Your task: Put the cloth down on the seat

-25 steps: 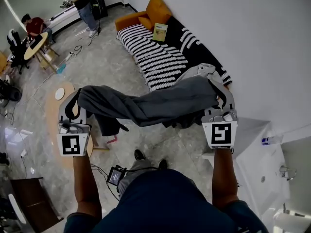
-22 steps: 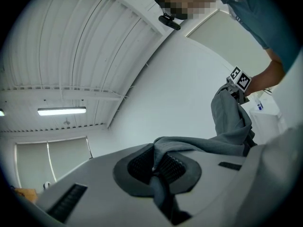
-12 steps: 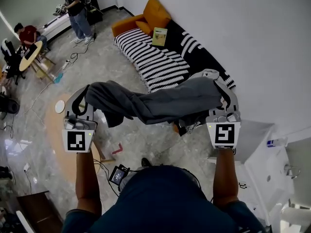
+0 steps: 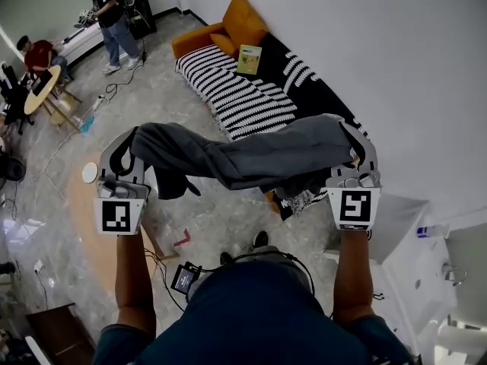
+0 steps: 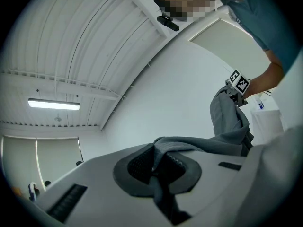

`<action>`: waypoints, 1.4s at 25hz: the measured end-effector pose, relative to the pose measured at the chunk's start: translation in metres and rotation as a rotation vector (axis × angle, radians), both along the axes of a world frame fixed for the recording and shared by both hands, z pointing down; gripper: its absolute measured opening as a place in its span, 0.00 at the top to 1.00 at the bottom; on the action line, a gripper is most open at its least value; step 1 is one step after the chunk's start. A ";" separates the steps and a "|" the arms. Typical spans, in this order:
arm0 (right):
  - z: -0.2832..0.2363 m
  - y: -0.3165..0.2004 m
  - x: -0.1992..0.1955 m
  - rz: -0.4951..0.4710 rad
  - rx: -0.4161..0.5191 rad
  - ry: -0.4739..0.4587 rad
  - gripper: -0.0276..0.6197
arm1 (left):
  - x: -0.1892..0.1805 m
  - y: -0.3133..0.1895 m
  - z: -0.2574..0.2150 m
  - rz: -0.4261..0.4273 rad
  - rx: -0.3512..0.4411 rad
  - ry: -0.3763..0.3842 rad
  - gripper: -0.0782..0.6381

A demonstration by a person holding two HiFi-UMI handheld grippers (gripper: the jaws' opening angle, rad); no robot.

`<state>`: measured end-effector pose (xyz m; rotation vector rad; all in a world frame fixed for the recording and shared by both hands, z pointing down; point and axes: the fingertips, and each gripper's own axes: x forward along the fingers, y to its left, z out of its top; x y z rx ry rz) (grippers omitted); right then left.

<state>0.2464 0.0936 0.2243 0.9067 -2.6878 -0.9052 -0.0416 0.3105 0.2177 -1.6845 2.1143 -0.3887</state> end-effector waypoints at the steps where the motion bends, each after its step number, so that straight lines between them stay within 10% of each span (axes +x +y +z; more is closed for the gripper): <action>1: 0.000 -0.007 -0.002 -0.005 0.000 -0.003 0.91 | -0.002 -0.006 0.000 -0.004 -0.001 -0.003 0.87; 21: 0.003 -0.114 -0.037 -0.144 -0.011 -0.030 0.91 | -0.007 -0.082 0.003 -0.141 -0.010 -0.019 0.87; 35: 0.006 -0.126 -0.117 -0.069 -0.022 -0.008 0.91 | -0.105 -0.108 0.008 -0.073 -0.006 0.005 0.87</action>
